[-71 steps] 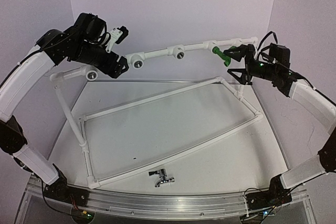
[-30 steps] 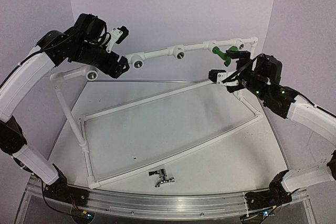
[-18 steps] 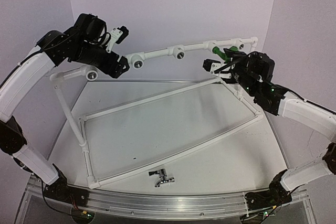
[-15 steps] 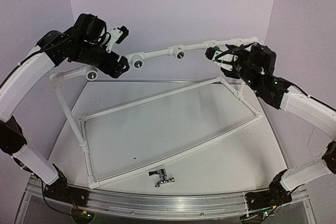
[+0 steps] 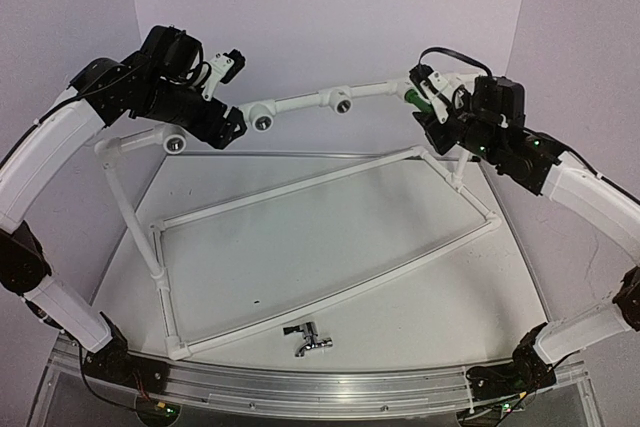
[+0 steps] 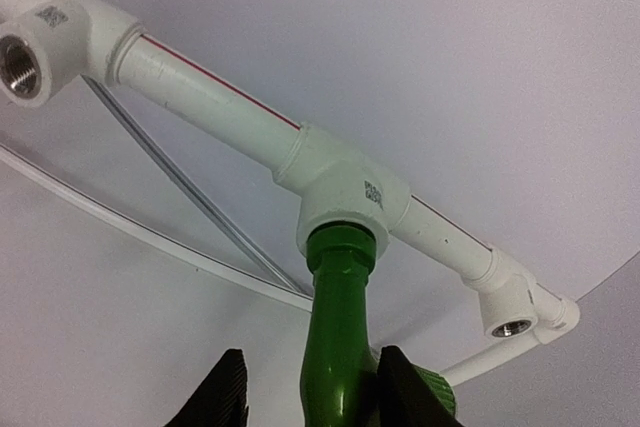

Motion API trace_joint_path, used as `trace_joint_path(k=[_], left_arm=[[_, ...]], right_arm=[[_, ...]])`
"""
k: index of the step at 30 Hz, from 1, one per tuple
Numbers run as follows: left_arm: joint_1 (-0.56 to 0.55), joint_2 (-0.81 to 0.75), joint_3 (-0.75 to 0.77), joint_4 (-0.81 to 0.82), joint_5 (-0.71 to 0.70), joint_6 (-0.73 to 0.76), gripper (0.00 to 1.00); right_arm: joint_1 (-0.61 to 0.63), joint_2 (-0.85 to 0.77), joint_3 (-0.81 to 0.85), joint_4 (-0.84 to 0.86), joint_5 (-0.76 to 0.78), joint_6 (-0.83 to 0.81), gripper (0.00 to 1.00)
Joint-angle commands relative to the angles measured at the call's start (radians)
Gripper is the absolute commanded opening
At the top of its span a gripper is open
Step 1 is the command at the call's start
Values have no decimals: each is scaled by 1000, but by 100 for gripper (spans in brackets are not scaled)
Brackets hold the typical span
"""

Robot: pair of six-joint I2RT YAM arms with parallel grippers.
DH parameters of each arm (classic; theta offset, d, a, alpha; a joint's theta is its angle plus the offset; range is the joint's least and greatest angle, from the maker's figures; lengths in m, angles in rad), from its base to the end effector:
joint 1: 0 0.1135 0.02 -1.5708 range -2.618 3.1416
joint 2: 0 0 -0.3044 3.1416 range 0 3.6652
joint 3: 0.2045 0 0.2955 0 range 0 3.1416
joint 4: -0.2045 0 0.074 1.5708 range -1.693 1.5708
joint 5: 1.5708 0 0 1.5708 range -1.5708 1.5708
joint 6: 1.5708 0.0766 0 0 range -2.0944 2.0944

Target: Install the water faucets

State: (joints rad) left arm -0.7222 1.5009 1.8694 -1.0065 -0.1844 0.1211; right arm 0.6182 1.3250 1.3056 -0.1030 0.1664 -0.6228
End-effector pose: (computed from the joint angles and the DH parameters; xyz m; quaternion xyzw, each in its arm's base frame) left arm 0.2846 -0.2320 0.4884 0.3262 0.8284 -0.0540 0.4520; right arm 0.3209 0.2127 0.4449 -0.3892 0.6393 -0.0638 0.6601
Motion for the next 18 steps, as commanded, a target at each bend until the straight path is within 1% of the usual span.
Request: trace_joint_path(k=[1, 5, 6, 7, 8, 11, 13, 15, 18], left_arm=[[-3, -1, 1, -70, 48, -39, 89], [-4, -3, -1, -70, 47, -41, 90], [-4, -3, -1, -71, 46, -41, 90], [-3, -3, -1, -71, 47, -41, 89], [-3, -5, -1, -71, 48, -41, 90], [-3, -7, -1, -74, 47, -43, 89], [-3, -8, -2, -75, 47, -43, 89], [-3, -8, 0, -75, 46, -42, 89], [-3, -8, -4, -71, 47, -43, 90]], right_arm=[[4, -1, 45, -76, -85, 288, 38], [-10, 7, 71, -105, -172, 451, 34], [-14, 11, 79, -114, -196, 477, 33], [-15, 14, 85, -118, -210, 490, 36], [-16, 15, 88, -120, -216, 492, 42], [-16, 17, 90, -119, -179, 438, 66], [-16, 13, 91, -118, -144, 360, 77], [-16, 6, 97, -119, -133, 275, 82], [-17, -4, 108, -116, -90, 91, 84]])
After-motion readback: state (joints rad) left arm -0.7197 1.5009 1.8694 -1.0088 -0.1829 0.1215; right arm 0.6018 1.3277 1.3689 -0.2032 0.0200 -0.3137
